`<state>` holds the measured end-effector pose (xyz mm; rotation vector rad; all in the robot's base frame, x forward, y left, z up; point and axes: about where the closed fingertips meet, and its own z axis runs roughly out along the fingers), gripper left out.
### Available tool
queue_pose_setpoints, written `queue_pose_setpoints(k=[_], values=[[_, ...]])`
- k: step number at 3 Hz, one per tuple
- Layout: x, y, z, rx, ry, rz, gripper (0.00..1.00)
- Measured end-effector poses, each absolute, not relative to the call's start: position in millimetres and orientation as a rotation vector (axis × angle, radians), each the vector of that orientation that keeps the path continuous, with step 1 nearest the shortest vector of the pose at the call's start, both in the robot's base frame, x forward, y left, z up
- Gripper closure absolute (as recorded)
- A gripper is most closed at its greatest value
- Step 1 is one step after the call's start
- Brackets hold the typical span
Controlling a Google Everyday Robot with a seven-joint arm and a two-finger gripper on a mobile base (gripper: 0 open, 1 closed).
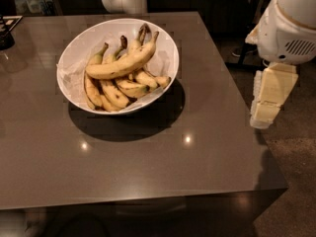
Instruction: Pick banana from white bowl
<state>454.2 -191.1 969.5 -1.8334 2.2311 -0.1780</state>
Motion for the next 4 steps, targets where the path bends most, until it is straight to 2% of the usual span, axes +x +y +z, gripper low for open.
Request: queue_pose_setpoints(k=[2,4], values=[[473,-168,960,-1.922,2.223,-0.205,0.00],[477,-146,993,-1.891,2.168,-0.248,0.00]])
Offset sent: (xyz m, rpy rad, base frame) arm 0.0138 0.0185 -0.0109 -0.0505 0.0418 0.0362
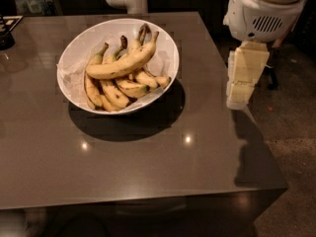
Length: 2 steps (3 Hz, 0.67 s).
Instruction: Pick banana from white bowl
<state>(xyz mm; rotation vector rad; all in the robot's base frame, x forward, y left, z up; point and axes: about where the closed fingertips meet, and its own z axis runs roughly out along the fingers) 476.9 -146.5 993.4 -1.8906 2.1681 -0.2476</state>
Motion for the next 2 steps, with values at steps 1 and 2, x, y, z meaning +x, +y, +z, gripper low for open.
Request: queue_pose_setpoints(k=[1,2], values=[[491,-120,1007,-1.947,2.100,-0.278,0.00],[506,-91,999,-2.034,2.041,-0.285,0.00]])
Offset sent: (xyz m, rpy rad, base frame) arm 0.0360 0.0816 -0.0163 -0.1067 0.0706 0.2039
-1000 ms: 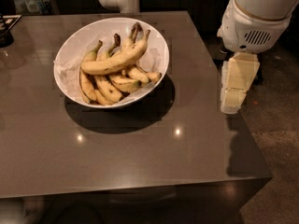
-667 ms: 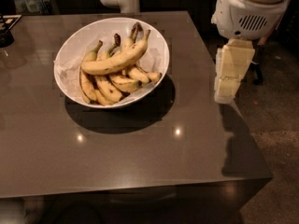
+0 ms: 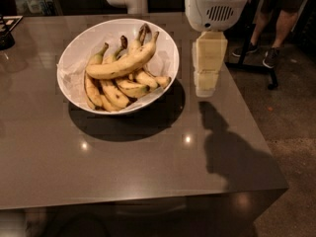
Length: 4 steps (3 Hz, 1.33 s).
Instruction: Pick banana from white bowl
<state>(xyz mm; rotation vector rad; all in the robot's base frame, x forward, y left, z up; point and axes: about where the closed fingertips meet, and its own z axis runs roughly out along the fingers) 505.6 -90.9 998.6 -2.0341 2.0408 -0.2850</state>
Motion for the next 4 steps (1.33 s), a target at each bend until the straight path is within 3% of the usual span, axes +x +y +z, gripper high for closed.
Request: queue_pose_setpoints(k=[2,4], values=[[525,-64,1014,-1.992,1.947,-0.307,0.00],[555,8,1018,-2.141,1.766,-0.348,0.00]])
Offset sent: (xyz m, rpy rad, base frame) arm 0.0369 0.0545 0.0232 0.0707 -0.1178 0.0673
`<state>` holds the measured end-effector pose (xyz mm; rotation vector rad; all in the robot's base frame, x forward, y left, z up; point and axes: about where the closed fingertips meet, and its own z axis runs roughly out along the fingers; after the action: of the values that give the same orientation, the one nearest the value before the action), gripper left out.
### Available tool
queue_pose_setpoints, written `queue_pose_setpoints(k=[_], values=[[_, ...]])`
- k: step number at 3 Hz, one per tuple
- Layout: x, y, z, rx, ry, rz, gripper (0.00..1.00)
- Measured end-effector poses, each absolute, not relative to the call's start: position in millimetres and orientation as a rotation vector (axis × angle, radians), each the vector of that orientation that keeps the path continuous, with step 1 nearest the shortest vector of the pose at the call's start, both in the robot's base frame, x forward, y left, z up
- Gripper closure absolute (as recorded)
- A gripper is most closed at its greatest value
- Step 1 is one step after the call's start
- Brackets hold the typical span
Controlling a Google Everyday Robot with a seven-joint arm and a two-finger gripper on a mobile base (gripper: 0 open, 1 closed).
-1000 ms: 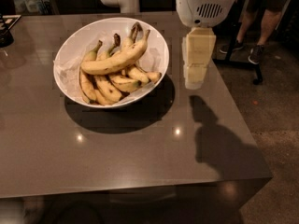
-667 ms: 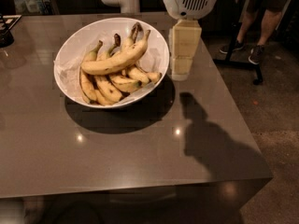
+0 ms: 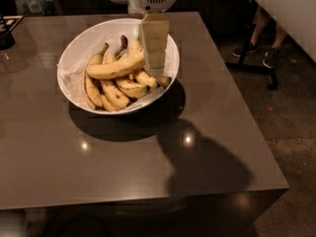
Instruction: Pick banana from white bowl
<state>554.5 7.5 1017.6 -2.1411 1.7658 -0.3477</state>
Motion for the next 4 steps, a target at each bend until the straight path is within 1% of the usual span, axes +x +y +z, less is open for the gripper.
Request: queue_pose_setpoints(k=[1,4], values=[[555,11,1020,-2.128,1.751,-0.350,0.00],[566,51,980,-2.135,1.808,-0.189,0.00]])
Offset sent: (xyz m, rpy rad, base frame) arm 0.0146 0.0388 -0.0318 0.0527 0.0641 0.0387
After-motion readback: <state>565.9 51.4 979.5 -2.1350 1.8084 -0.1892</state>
